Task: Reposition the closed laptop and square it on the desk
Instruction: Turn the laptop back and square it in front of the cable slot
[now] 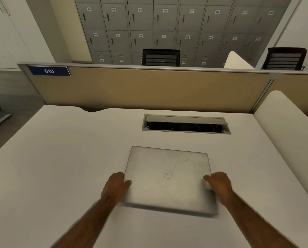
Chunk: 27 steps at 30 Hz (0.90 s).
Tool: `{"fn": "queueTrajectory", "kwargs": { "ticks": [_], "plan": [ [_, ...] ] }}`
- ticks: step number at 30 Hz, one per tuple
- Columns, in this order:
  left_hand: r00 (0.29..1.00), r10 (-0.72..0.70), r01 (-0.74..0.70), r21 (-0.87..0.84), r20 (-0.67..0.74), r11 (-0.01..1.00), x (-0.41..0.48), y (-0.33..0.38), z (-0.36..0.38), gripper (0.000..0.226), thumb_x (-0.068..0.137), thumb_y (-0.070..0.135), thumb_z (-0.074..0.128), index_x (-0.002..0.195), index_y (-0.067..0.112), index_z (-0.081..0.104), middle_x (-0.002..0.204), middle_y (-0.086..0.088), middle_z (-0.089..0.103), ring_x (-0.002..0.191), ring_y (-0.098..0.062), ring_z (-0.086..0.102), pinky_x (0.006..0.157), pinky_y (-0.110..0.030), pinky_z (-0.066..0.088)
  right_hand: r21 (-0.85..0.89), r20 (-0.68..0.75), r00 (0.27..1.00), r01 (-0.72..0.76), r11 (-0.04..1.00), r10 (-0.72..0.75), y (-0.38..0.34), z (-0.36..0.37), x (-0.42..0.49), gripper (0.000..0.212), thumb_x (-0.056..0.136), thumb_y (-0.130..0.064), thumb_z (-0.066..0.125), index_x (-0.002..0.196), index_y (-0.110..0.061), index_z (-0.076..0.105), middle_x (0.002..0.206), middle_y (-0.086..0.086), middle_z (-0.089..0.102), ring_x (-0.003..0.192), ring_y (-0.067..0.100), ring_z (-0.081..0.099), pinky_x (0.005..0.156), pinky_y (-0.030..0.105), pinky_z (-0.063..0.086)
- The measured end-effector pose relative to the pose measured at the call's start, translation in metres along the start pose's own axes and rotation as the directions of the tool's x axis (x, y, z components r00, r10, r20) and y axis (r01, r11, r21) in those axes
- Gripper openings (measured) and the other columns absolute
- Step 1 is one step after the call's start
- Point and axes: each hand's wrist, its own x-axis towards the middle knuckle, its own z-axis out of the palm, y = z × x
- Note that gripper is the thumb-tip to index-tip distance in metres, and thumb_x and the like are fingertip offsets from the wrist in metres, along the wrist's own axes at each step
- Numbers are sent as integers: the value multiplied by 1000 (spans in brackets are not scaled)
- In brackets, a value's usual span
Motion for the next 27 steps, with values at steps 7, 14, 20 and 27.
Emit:
{"fn": "queueTrajectory", "kwargs": {
  "ticks": [7,14,20,27],
  "plan": [
    [997,-69,70,-38,37,997,-3,2,6,50,85,34,63,130,16,55,127,-10,61,114,-30,61,93,-39,53,-41,-1,1000,6,999,-7,3,2,-17,20,73,-19,80,78,-1,72,80,14,74,75,31,71,73,43,60],
    [993,-107,108,-24,51,994,-10,6,12,49,84,32,64,129,15,54,124,-12,62,113,-32,62,92,-40,53,-25,-50,999,-1,1000,0,0,2,-19,14,73,-16,79,71,-10,66,82,13,73,79,36,71,81,52,63],
    [992,-121,120,15,43,993,-12,7,20,46,86,31,64,126,11,52,123,-14,60,110,-34,62,90,-41,53,-16,-53,999,8,1000,-9,-4,-2,-19,22,74,-14,79,65,-18,60,87,16,73,86,40,71,86,55,60],
    [992,-121,118,53,47,992,-13,12,19,42,86,28,62,122,9,51,122,-14,57,110,-34,61,86,-39,51,42,-44,999,-3,999,5,-2,-2,-22,25,75,-14,79,65,-20,58,86,13,71,88,40,71,87,56,60]
  ]
}}
